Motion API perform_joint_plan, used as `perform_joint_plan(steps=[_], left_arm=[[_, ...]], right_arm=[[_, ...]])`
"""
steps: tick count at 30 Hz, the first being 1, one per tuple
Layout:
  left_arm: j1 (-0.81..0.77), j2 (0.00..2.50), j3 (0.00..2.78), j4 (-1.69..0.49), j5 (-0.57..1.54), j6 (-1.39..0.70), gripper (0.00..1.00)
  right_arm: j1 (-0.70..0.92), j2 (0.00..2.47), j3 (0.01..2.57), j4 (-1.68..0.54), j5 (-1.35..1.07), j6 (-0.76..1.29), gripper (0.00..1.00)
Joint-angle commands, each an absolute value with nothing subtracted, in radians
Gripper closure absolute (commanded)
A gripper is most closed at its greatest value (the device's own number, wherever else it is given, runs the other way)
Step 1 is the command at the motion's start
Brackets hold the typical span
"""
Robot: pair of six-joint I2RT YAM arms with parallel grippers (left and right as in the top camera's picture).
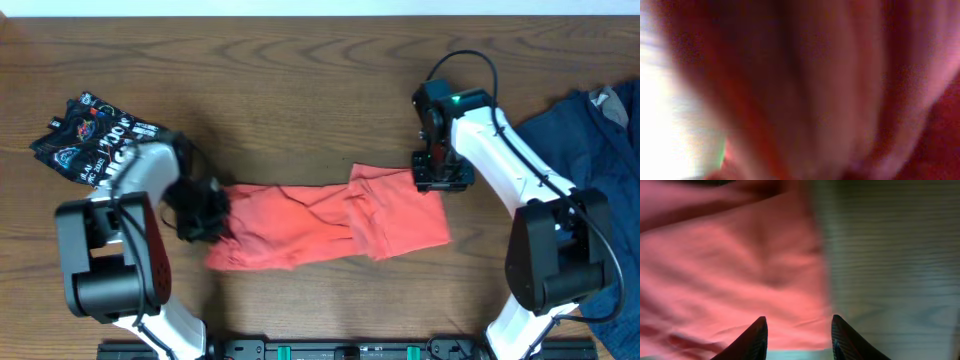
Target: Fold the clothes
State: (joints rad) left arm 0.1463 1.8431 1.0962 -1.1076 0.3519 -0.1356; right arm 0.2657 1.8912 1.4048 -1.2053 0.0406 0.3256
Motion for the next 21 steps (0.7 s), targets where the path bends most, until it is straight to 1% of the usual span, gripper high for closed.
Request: perform_joint_plan(steps=[1, 3, 7, 11, 15, 21], left_arm=[[0.221, 1.842, 1.253, -1.175, 0.136, -0.155, 0.94], [0.254, 1.842, 1.333, -1.224, 0.084, -0.163, 0.94], [0.292, 1.842, 1.459, -1.327, 0.087, -0.225, 0.94], [0.247, 1.835, 1.502, -1.456, 0.245, -0.242, 0.94], [0.115, 1.826, 1.502, -1.526, 0.35, -0.235, 0.94], [-0.162, 1.823, 1.502, -1.473, 0.462, -0.234, 0.94]], right_arm=[[0.196, 1.888, 1.403, -1.205, 0.081, 0.305, 0.6], [0.161, 1.887, 1.403, -1.205, 0.081, 0.297, 0.6], [0.091, 1.887, 1.403, -1.214, 0.078, 0.263, 0.61], [0.056, 1.887, 1.403, -1.219, 0.078, 0.231, 0.61], [0.045, 1.887, 1.403, -1.218, 0.078, 0.23, 0.6], [0.045, 1.887, 1.403, -1.218, 0.079, 0.229, 0.6]])
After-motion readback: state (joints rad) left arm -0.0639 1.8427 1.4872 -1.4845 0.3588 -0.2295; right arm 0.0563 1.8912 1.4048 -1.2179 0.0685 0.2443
